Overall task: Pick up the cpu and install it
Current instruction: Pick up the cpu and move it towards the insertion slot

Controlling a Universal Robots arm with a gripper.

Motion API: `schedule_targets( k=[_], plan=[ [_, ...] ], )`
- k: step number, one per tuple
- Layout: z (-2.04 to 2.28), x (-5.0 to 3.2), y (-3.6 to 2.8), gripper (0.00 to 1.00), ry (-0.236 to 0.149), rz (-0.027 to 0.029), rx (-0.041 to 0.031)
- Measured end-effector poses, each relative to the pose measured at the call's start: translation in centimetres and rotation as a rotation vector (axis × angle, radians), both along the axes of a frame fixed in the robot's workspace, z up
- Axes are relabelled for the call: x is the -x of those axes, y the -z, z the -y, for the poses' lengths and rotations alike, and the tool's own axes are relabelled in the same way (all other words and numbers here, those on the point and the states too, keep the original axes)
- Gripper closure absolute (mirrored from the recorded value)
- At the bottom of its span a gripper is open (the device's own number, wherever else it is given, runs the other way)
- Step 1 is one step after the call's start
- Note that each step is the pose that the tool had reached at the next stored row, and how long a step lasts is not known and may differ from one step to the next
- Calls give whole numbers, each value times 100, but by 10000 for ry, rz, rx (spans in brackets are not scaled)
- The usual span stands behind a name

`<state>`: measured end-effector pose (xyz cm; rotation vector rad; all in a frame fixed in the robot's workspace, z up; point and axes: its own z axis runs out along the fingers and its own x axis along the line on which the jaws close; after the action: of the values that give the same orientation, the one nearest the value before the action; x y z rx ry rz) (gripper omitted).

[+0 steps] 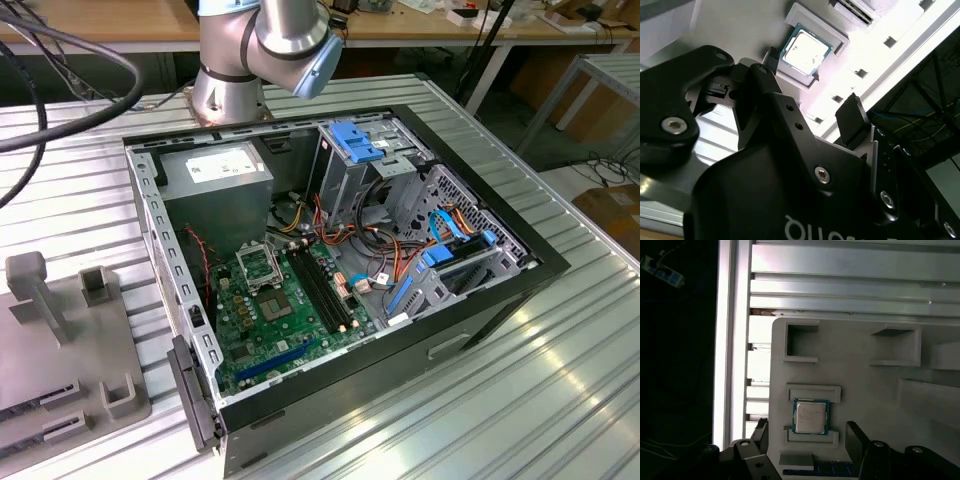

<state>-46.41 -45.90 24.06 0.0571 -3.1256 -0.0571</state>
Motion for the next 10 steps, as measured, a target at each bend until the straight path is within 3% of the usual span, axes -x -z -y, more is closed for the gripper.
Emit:
schedule_targets(
  k=[10],
  plan=[
    [0,-36,186,28,46,1,2]
  ],
)
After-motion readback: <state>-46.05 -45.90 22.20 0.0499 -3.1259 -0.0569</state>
